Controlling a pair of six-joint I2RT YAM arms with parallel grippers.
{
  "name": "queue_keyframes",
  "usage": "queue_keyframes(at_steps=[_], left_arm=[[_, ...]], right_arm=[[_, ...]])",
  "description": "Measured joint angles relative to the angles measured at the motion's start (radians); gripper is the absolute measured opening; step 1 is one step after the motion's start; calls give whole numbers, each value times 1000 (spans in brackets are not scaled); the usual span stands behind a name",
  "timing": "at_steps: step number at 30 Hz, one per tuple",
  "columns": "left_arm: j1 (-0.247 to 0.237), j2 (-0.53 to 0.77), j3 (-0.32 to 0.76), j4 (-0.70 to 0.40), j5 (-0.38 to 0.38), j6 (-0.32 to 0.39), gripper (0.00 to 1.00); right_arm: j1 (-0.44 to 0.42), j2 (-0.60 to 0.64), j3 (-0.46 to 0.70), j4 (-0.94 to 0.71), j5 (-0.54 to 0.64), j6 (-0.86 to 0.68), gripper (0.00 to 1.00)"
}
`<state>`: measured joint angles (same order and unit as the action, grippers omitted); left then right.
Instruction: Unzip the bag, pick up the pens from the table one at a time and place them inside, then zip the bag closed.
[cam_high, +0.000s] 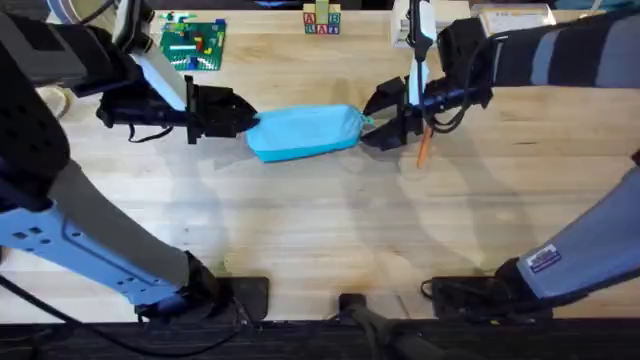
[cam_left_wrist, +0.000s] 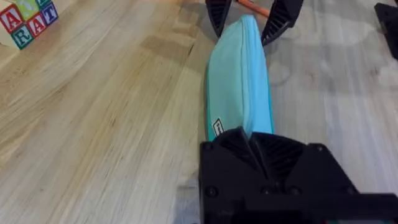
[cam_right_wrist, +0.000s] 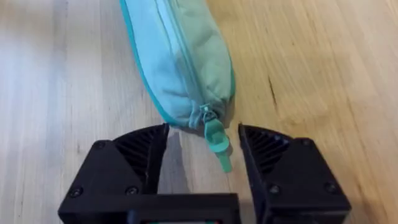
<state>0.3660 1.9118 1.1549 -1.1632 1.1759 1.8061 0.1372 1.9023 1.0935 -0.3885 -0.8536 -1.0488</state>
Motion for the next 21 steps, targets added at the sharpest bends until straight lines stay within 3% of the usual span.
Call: queue_keyframes(at_steps=[7,8,11,12,21], left_arm=[[0,0,0,0,0,0,42],[0,0,0,0,0,0,42],[0,0,0,0,0,0,42],[0,0,0,1,0,0,42],[0,0,0,1,0,0,42]], right_arm=[[0,0,0,0,-1,0,534],[0,0,0,0,-1,-2,458],[0,0,0,-6,-3,-2,84],[1,0,0,-9,-5,-1,50],[3,0,0,-8,-7,-3,32]])
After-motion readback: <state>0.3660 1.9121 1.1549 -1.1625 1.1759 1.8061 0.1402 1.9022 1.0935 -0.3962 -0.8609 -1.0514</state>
